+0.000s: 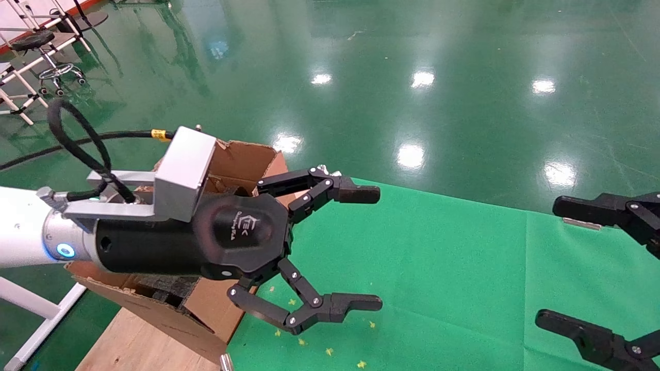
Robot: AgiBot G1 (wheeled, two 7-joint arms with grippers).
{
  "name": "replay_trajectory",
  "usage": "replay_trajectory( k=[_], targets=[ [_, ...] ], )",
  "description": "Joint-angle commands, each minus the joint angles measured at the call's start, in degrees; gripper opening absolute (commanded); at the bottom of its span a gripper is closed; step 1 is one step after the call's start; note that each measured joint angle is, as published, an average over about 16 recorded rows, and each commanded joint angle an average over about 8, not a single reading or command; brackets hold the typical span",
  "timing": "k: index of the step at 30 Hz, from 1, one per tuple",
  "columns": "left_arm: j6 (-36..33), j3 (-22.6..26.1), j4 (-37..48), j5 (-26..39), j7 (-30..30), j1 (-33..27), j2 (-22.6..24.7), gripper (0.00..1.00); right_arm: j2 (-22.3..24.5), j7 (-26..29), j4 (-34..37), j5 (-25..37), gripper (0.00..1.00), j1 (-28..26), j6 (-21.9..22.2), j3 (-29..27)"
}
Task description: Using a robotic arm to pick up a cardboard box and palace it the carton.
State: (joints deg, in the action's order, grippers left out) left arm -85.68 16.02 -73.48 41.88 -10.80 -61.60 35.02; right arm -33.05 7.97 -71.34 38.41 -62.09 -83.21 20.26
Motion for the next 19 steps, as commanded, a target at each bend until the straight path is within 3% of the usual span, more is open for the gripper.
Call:
replay_trajectory(
  k=[1,19],
  targets=[
    [0.0,0.0,0.0,0.0,0.0,0.0,0.0,1.00,0.0,0.0,0.0,0.0,1.00,0.0,0.0,0.0],
    [0.0,0.0,0.1,0.1,0.0,-0.1,0.0,1.00,0.0,0.0,0.0,0.0,1.00,0.0,0.0,0.0]
  ],
)
